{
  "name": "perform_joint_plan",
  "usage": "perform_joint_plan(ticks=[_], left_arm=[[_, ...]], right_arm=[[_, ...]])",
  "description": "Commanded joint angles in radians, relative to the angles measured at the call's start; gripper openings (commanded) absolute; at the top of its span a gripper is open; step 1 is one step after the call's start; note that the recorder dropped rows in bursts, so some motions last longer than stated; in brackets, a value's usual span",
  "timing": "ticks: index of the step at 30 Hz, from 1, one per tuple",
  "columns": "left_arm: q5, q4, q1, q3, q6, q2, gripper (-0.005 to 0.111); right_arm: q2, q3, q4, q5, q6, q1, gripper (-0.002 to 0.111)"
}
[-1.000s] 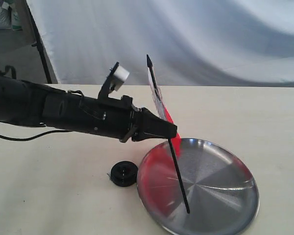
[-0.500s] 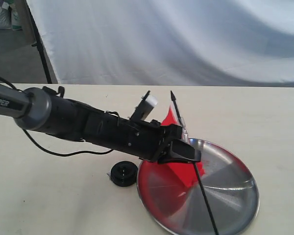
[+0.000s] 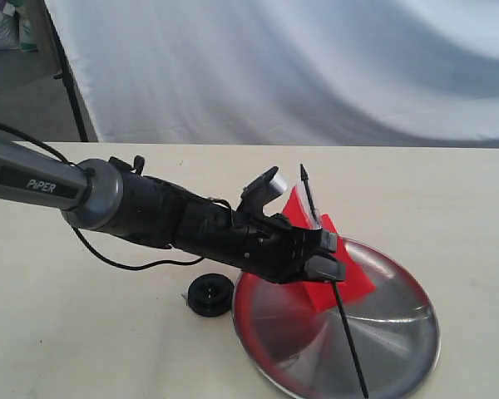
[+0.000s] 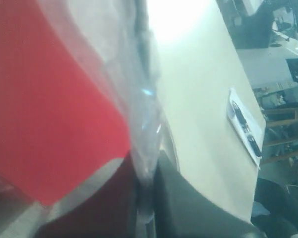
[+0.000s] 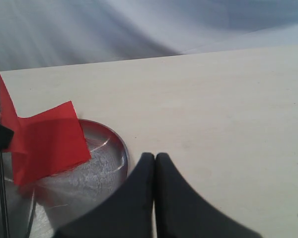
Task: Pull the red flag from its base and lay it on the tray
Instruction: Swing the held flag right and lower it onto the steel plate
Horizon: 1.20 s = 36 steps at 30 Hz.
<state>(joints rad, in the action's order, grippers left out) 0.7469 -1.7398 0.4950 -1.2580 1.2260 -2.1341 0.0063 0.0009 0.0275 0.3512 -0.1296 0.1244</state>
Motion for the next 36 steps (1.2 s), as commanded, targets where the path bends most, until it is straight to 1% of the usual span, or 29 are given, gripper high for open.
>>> perform_joint_plan(ticks=[1,6,12,14,15,16,17,18,19,20,21,23,24,26,30,32,33,34,36], left_arm=[[-0.015,-0.005,0.003,-0.005,-0.001,-0.006,0.000],[0.048,-0.005,0.003,-0.005,0.005,-0.006,0.000],[0.067,-0.005,0.003,-0.005,0.007,-0.006,0.000],[0.067,-0.005,0.003,-0.005,0.007,-0.006,0.009],[0.067,-0.005,0.003,-0.005,0.010,-0.006,0.026],[0.067,-0.005,0.003,-0.005,0.028,-0.006,0.034],[0.067,-0.005,0.003,-0.005,0.076,-0.006,0.058],[0.067,-0.005,0.003,-0.005,0.097,-0.006,0.067],[0.071,-0.005,0.003,-0.005,0.119,-0.006,0.083],[0.078,-0.005,0.003,-0.005,0.127,-0.006,0.084],[0.078,-0.005,0.003,-0.005,0.130,-0.006,0.083],[0.056,-0.005,0.003,-0.005,0.130,-0.006,0.077],[0.040,-0.005,0.003,-0.005,0.130,-0.006,0.069],[0.040,-0.005,0.003,-0.005,0.130,-0.006,0.060],[0.040,-0.005,0.003,-0.005,0.130,-0.004,0.061],[0.027,-0.005,0.000,-0.005,0.130,-0.004,0.059],[0.025,-0.005,-0.001,-0.005,0.128,-0.004,0.056],[0.042,-0.005,-0.003,-0.005,0.128,-0.004,0.051],[0.078,-0.005,-0.003,-0.006,0.142,-0.004,0.037]], right_arm=[[-0.006,-0.001,0.007,-0.006,0.002,-0.002,0.000],[-0.006,-0.001,0.007,-0.006,0.002,-0.002,0.000],[-0.006,-0.001,0.007,-0.006,0.002,-0.002,0.000],[-0.006,-0.001,0.007,-0.006,0.002,-0.002,0.000],[-0.006,-0.001,0.007,-0.006,0.002,-0.002,0.000],[-0.006,-0.001,0.007,-0.006,0.002,-0.002,0.000],[-0.006,-0.001,0.007,-0.006,0.002,-0.002,0.000],[-0.006,-0.001,0.007,-0.006,0.002,-0.002,0.000],[-0.006,-0.001,0.007,-0.006,0.002,-0.002,0.000],[-0.006,-0.001,0.007,-0.006,0.002,-0.002,0.000],[-0.006,-0.001,0.007,-0.006,0.002,-0.002,0.000],[-0.006,-0.001,0.007,-0.006,0.002,-0.002,0.000],[-0.006,-0.001,0.007,-0.006,0.002,-0.002,0.000],[-0.006,-0.001,0.007,-0.006,0.002,-0.002,0.000],[-0.006,-0.001,0.007,-0.006,0.002,-0.002,0.000],[-0.006,-0.001,0.007,-0.006,0.002,-0.002,0.000],[-0.006,-0.001,0.007,-0.006,0.002,-0.002,0.000],[-0.006,-0.001,0.007,-0.006,0.002,-0.002,0.000],[-0.006,-0.001,0.007,-0.006,0.002,-0.002,0.000]])
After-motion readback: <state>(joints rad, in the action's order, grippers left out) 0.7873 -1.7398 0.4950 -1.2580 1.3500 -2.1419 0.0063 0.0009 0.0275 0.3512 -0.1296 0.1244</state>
